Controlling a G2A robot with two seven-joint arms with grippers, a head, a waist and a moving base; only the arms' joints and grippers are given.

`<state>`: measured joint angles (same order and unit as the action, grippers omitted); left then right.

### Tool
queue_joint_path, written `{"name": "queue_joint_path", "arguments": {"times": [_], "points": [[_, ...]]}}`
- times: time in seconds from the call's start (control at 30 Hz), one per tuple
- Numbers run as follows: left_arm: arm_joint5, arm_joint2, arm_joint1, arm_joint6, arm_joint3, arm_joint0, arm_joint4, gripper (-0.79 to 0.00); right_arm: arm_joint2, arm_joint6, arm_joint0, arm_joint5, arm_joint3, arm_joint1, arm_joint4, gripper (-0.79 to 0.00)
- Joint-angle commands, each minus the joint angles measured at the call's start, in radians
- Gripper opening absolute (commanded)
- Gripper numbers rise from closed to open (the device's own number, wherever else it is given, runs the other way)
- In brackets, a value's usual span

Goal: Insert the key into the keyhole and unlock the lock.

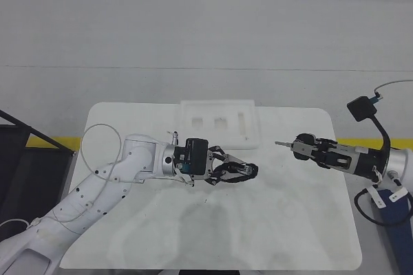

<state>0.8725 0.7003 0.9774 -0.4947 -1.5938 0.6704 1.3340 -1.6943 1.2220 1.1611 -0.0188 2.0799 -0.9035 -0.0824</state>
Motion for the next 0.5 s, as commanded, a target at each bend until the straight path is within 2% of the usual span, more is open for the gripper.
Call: {"name": "queue_joint_path", "arguments": {"times": [0.0, 0.23, 0.47], "points": [[-0.022, 0.002, 0.001, 0.024, -0.010, 0.012, 0.000, -0.785, 0.008, 0.008, 0.009, -0.010, 0.008, 0.002, 0.000, -0.785], [-0.047, 0.005, 0.017, 0.052, -0.006, 0.017, -0.002, -0.785, -0.045, 0.086, -0.001, -0.150, 0.081, 0.016, -0.055, -0.785], [-0.090, -0.027, 0.050, 0.007, 0.030, -0.002, 0.019, -0.785, -0.070, 0.116, 0.027, -0.266, 0.174, 0.028, -0.076, -0.785]]}}
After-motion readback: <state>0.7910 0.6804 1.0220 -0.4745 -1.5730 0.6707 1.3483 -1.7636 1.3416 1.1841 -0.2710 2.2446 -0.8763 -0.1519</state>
